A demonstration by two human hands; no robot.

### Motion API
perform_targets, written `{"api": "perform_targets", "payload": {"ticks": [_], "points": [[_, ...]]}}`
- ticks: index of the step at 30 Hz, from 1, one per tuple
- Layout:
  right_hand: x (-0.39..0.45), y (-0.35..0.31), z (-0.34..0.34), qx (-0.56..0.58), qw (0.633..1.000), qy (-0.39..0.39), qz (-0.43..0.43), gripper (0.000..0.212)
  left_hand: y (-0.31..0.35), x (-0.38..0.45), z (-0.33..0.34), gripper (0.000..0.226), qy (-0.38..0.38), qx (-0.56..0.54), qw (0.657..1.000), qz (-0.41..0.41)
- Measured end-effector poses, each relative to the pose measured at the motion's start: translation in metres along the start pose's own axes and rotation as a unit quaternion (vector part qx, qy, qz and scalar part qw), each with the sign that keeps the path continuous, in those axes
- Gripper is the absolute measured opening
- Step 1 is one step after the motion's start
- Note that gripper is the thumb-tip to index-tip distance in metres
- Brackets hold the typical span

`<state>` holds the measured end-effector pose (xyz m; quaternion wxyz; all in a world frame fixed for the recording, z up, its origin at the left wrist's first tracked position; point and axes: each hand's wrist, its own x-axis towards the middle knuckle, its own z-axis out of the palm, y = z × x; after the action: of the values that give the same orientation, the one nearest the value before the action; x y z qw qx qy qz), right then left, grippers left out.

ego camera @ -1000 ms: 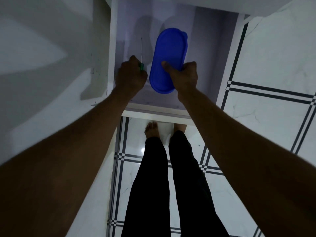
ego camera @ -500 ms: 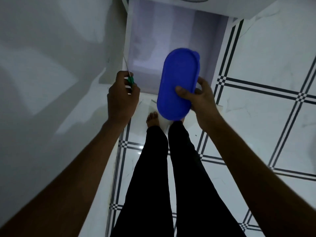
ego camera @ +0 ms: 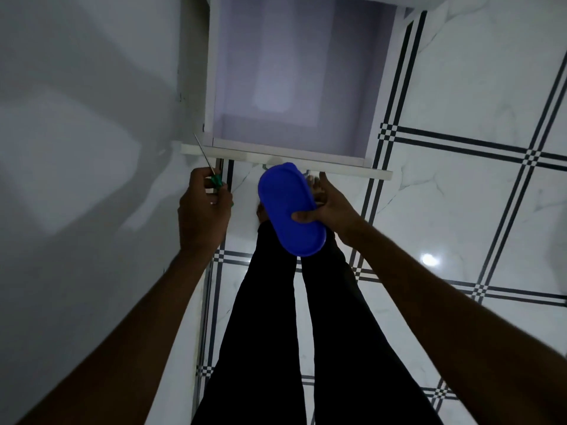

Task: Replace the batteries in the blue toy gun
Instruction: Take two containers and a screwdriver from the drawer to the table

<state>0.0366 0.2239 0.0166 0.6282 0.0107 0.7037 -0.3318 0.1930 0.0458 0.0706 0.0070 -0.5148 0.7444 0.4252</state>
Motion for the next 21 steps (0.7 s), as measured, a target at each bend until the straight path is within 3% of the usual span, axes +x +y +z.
{"api": "perform_targets", "payload": {"ticks": [4,8,21], "points": [[0.015,-0.016,-0.009,0.014,1.000,-0.009,0.019,0.134,-0.001,0.001,0.006,0.032,0.003,0.005,1.000,0.008],[0.025,-0.040,-0.022,0.055,0.998,0.009,-0.011,0.125,0.012,0.012,0.011,0.029,0.010,-0.007,1.000,0.026],[0.071,-0.111,-0.082,0.018,0.993,0.021,-0.117,0.136,0.064,0.080,0.035,0.032,-0.002,-0.019,0.997,0.072]]}}
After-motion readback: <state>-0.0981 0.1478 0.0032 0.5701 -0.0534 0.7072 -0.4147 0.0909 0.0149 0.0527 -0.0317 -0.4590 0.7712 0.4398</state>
